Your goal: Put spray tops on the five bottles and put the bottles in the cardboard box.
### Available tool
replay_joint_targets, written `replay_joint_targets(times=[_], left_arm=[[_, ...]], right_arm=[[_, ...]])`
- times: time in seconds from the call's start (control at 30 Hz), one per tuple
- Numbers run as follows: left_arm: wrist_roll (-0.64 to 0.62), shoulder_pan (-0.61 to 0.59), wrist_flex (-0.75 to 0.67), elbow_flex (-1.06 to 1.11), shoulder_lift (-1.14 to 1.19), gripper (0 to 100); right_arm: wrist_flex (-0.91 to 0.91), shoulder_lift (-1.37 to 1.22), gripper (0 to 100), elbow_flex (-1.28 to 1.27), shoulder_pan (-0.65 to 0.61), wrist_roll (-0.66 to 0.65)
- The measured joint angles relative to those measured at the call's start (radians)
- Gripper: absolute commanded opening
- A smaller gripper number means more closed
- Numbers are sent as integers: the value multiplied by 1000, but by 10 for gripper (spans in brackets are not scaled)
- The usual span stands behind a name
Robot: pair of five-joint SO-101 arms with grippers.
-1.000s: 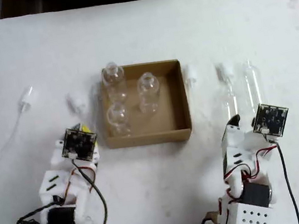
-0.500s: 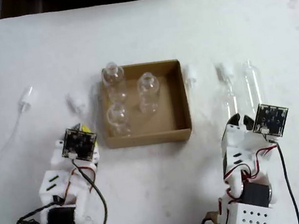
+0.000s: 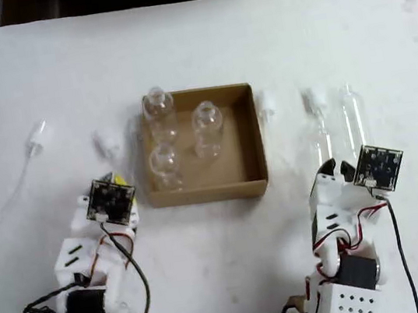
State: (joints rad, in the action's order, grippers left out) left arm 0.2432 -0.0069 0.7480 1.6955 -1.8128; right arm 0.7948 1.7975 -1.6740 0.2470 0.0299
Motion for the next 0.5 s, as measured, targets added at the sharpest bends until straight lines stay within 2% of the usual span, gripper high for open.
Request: replay_joint_targets(times=[0.2, 0.4, 0.5], left_arm=[[-3, -6, -6, 0, 0, 27], [-34, -123, -29, -2, 0, 31], [-48, -144, -15, -3, 0, 31]], right_arm=[[0, 0, 55, 0, 0, 0], [0, 0, 54, 0, 0, 0], [0, 0, 54, 0, 0, 0]])
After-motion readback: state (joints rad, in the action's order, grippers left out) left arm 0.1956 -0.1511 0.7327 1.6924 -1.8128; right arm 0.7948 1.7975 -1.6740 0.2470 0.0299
